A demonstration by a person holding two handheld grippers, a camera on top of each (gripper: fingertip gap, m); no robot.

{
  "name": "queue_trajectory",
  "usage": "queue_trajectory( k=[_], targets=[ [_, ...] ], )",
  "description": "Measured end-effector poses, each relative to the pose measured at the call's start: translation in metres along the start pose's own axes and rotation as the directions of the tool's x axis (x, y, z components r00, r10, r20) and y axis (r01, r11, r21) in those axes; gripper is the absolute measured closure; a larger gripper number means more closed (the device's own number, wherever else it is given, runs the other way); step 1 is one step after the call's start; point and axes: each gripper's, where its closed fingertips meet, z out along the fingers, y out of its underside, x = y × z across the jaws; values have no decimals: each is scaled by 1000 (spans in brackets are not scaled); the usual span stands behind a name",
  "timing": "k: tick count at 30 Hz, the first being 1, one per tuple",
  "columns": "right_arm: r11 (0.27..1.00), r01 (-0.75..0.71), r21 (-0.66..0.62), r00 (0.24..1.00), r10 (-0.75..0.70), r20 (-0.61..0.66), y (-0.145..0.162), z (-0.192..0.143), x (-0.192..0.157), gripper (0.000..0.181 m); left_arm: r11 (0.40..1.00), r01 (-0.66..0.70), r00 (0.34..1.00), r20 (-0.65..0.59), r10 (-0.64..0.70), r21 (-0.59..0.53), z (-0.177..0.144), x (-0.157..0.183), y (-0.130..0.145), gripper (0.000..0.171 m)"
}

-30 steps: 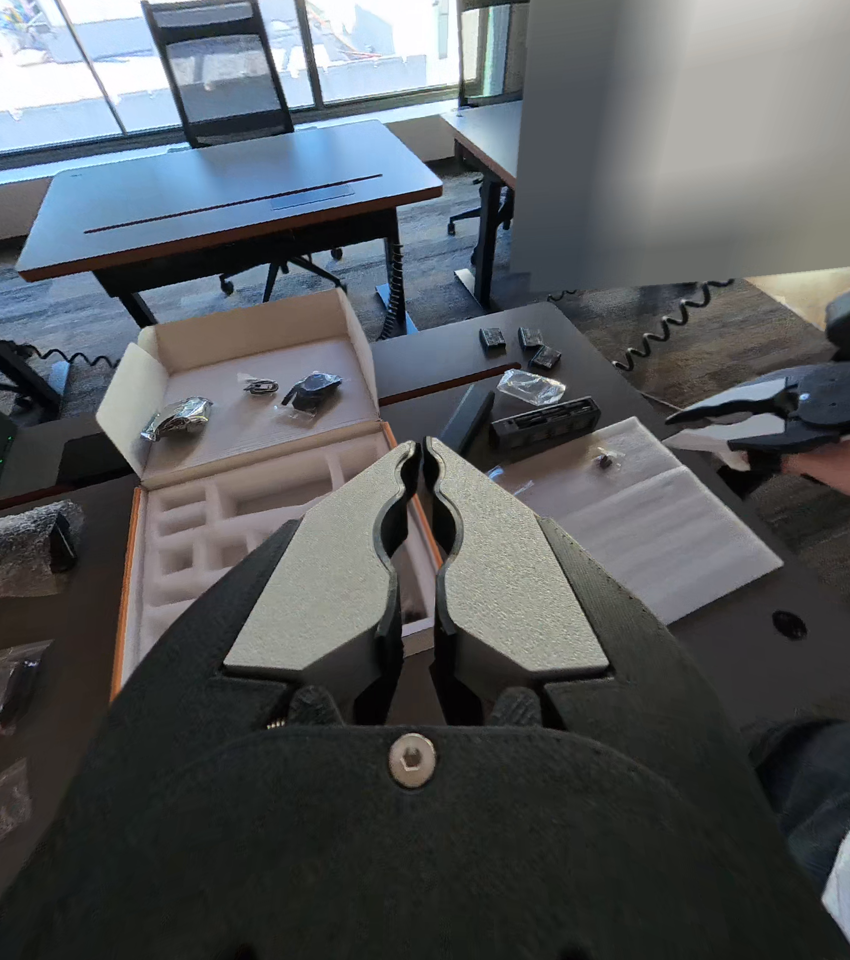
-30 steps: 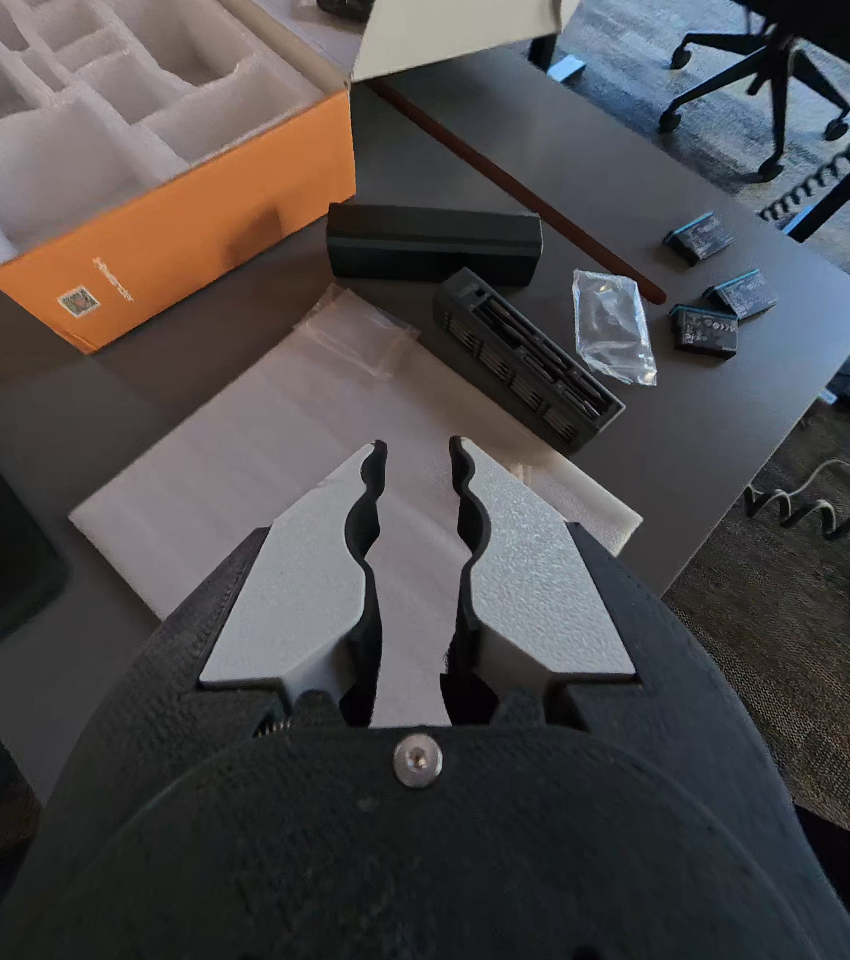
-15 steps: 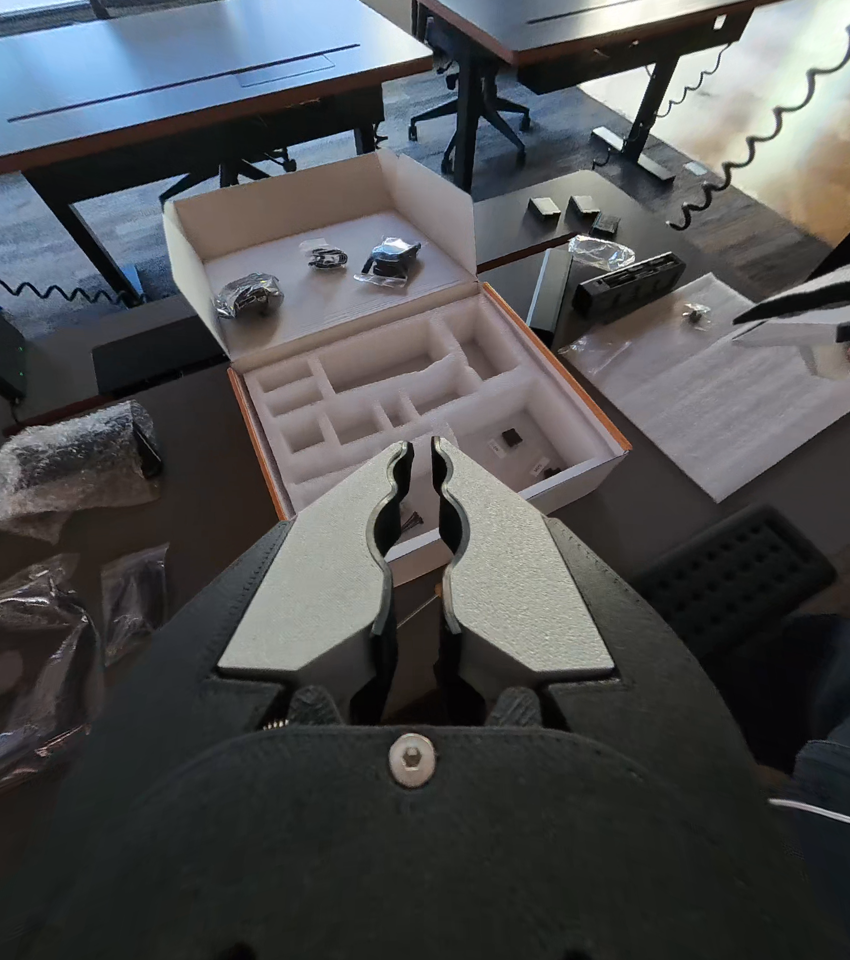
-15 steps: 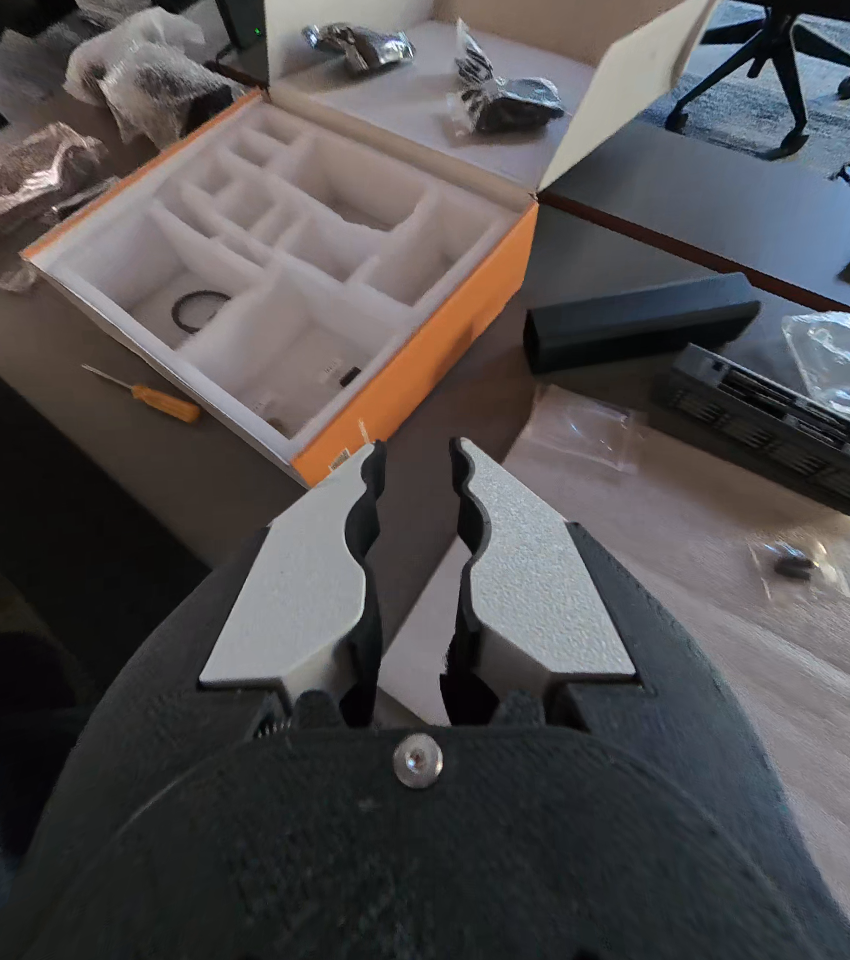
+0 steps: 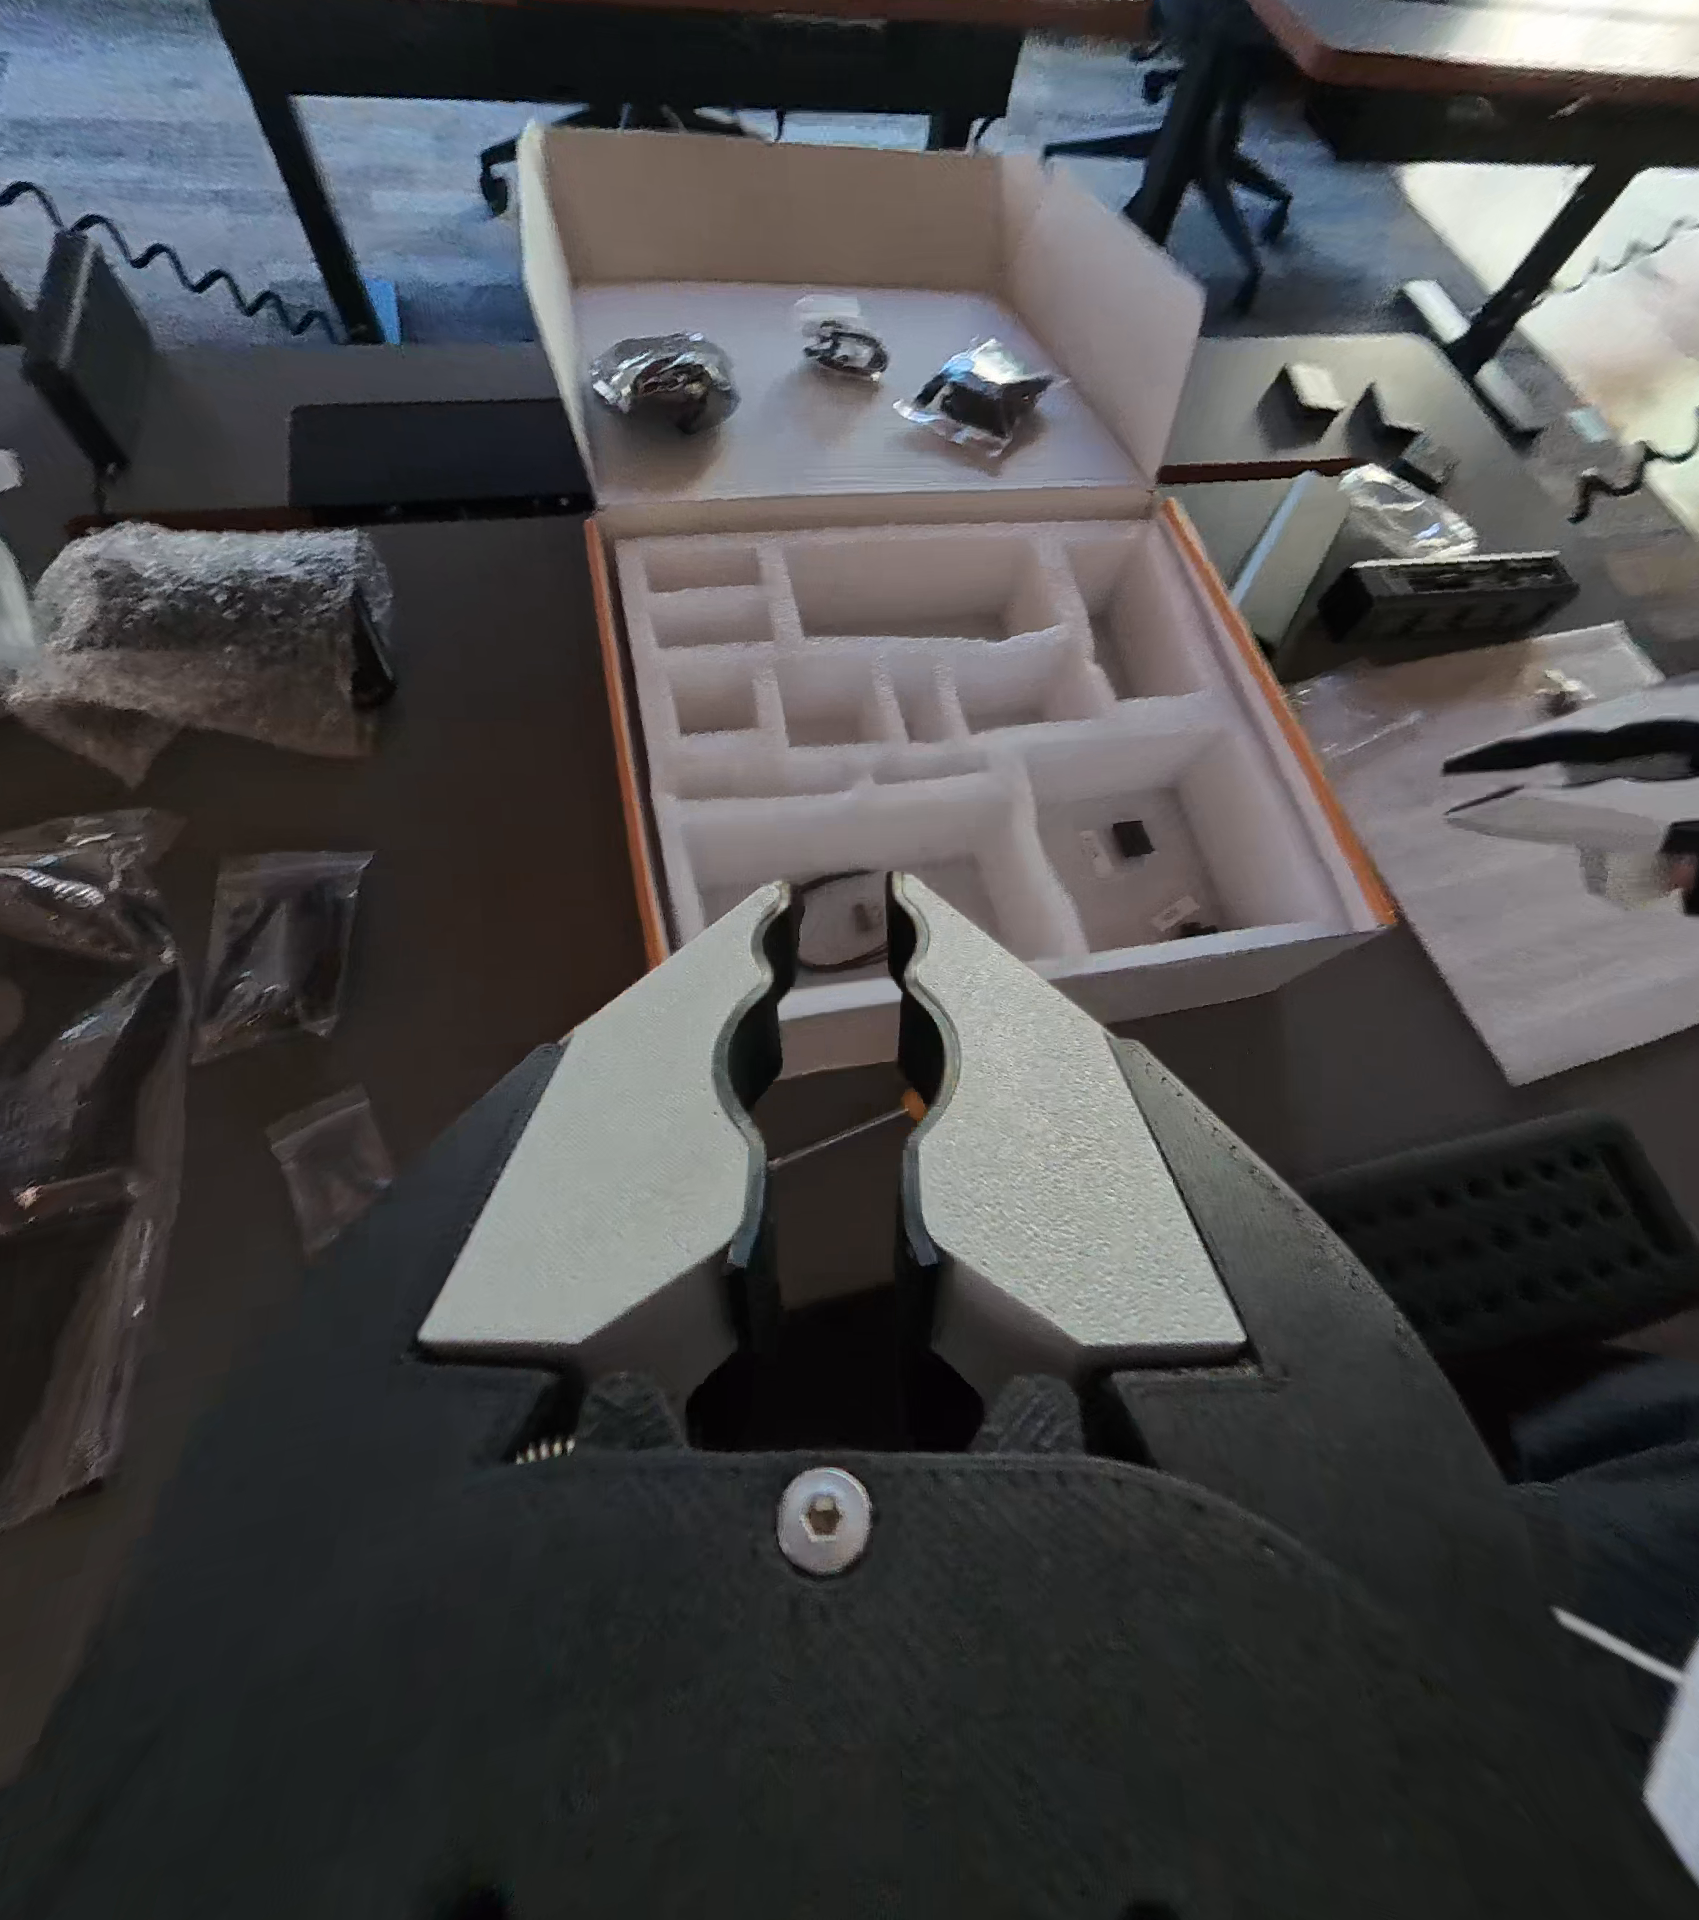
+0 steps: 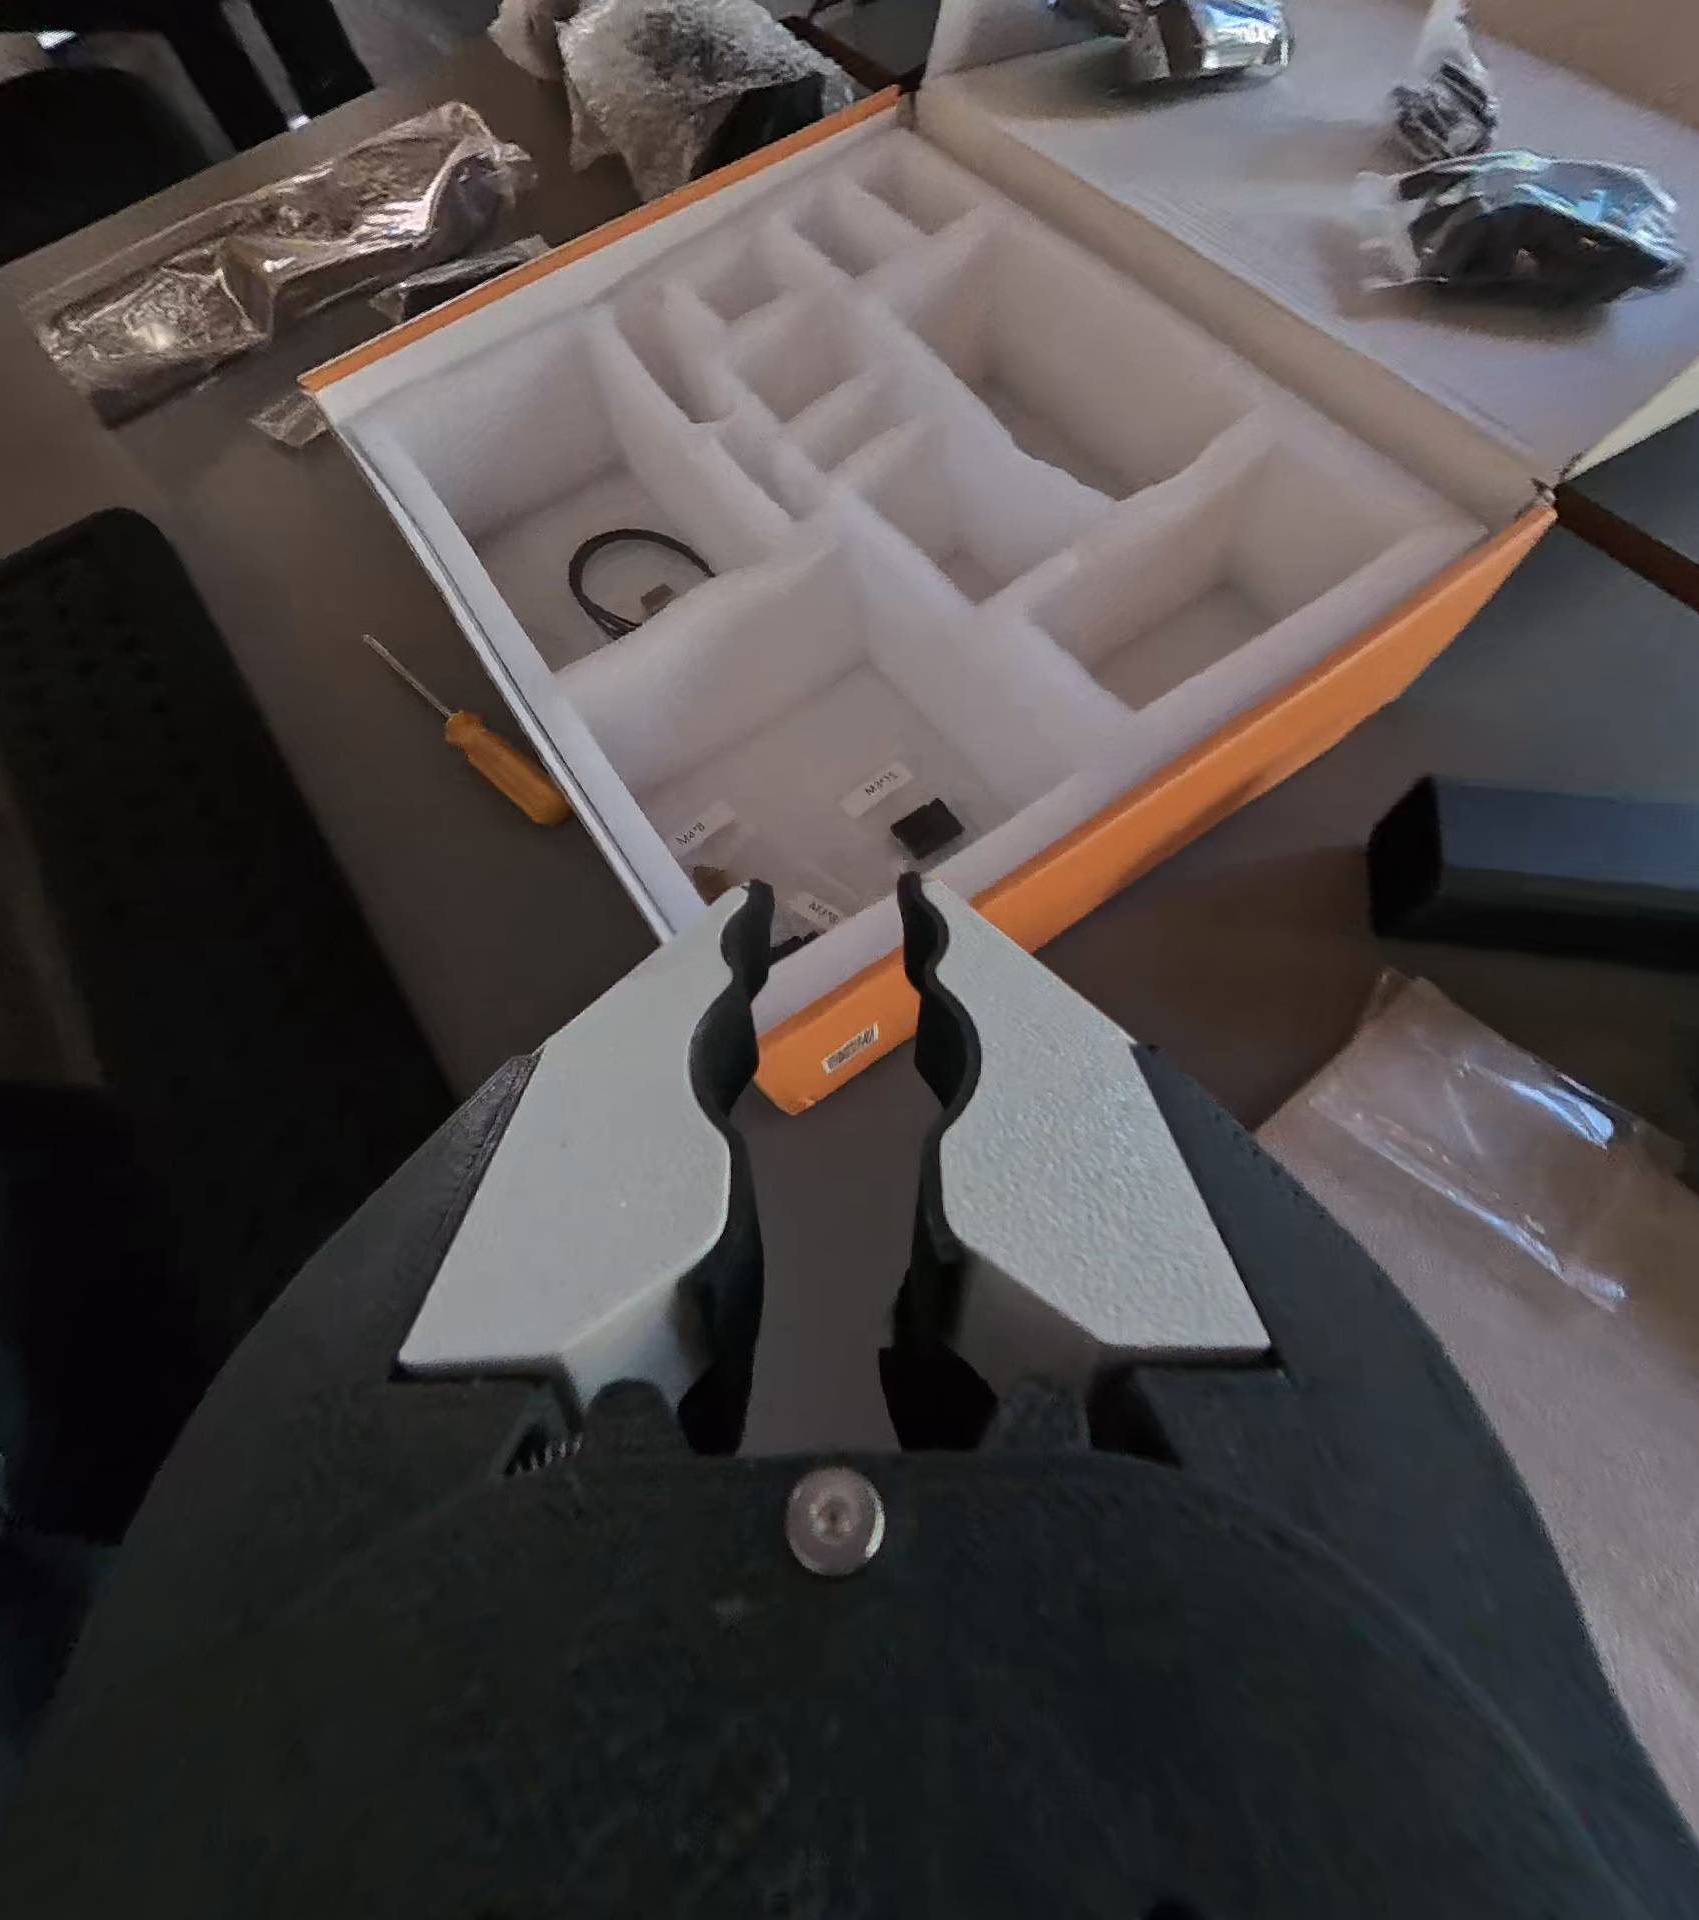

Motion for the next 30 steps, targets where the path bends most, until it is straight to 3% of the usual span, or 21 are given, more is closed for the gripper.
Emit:
queue_trajectory(
  k=[7, 12, 17, 21, 26, 30],
  targets=[
    [996, 84, 31, 996, -85, 12, -22, 9, 15, 156, 989, 111, 984, 146, -97, -93, -13, -39, 53, 156],
    [998, 61, 26, 997, -60, -49, -25, 14, 29, 156, 980, 94, 970, 238, -50, -177, -23, -85, 83, 149],
    [998, 63, 28, 994, -61, -86, -41, 26, 10, 156, 974, 14, 954, 296, 55, -225, -30, -148, 93, 128],
    [997, 71, -8, 991, -71, -111, -50, 46, -24, 156, 975, -96, 976, 173, 132, -198, -10, -175, 86, 119],
    [995, 36, -98, 985, -52, -165, -55, 67, -64, 156, 967, -220, 971, -126, 204, -127, 36, -164, 75, 117],
    [989, -50, -141, 987, 28, -156, -52, 87, -78, 156, 966, -252, 946, -227, 234, -56, 61, -158, 59, 121]
  ],
)
